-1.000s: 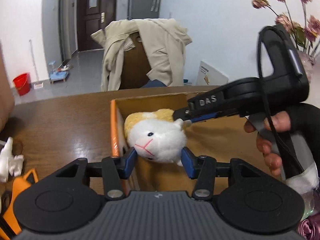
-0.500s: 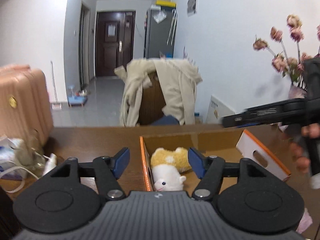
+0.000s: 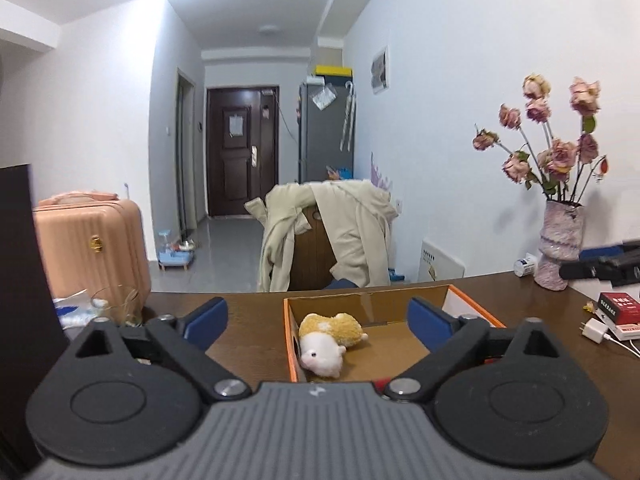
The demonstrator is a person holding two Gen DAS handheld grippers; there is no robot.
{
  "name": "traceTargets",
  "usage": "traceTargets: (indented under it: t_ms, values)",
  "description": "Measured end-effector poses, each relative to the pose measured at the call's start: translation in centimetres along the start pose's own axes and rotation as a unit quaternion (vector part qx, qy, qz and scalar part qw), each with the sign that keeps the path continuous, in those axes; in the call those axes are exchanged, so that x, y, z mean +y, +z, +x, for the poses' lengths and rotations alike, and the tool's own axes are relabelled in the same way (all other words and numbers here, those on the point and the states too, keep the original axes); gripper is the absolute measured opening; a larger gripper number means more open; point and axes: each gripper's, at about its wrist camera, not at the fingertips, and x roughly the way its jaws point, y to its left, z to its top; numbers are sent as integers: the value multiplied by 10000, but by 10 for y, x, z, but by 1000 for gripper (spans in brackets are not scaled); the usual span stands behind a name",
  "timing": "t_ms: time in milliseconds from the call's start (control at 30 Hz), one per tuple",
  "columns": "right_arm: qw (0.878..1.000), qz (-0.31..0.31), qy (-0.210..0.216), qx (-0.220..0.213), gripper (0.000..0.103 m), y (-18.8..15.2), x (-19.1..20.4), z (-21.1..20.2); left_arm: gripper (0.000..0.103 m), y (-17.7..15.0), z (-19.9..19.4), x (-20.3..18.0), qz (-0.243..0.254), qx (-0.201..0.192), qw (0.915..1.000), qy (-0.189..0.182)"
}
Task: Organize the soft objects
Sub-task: 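Withdraw both tools from the box back over the table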
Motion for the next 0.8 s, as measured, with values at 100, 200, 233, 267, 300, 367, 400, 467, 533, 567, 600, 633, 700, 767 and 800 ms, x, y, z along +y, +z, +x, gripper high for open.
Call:
traceTargets:
  t_ms: [100,200,233,267,300,367,400,467,533,567,600,633,700,767,800]
  values:
    - [9999,-131,14,-104,88,-37,15,-26,101,-27,-29,-12,-99,-57,9999,52]
    - [9997,-121,13,-199,88,-74,30,-40,103,-57,-55,-24,-172,-239,9988,390]
    - [9997,-56,-9,-245,88,-87,34,-45,103,-67,-61,-27,-182,-303,9982,493]
    - [9996,56,-86,-247,89,-100,38,-51,103,-78,-68,-30,-224,-276,9979,549]
    - [9994,191,-153,-236,89,-113,43,-57,103,-89,-74,-32,-279,-198,9979,545]
    - [9985,434,-228,-238,89,-139,52,-70,103,-109,-84,-33,-385,-20,9982,451]
    - [9986,423,-260,-196,89,-149,58,-75,103,-118,-88,-34,-382,97,9984,411]
    - [9987,413,-279,-107,89,-166,69,-83,103,-132,-91,-36,-317,313,9984,362]
    - [9990,417,-125,43,89,-176,76,-86,103,-140,-91,-36,-284,458,9981,298]
    - [9991,402,-86,123,89,-179,79,-86,103,-143,-90,-35,-288,501,9979,290]
    - [9990,393,-112,187,89,-182,81,-85,103,-145,-89,-34,-303,505,9979,284]
    - [9988,390,-163,252,89,-184,82,-84,103,-145,-88,-34,-326,504,9979,251]
    - [9982,421,-246,342,88,-187,85,-83,103,-145,-84,-36,-355,535,9978,189]
    - [9980,464,-255,343,87,-189,85,-83,103,-148,-82,-40,-337,567,9978,110]
    - [9977,502,-300,332,86,-189,83,-83,103,-148,-80,-41,-308,592,9978,65]
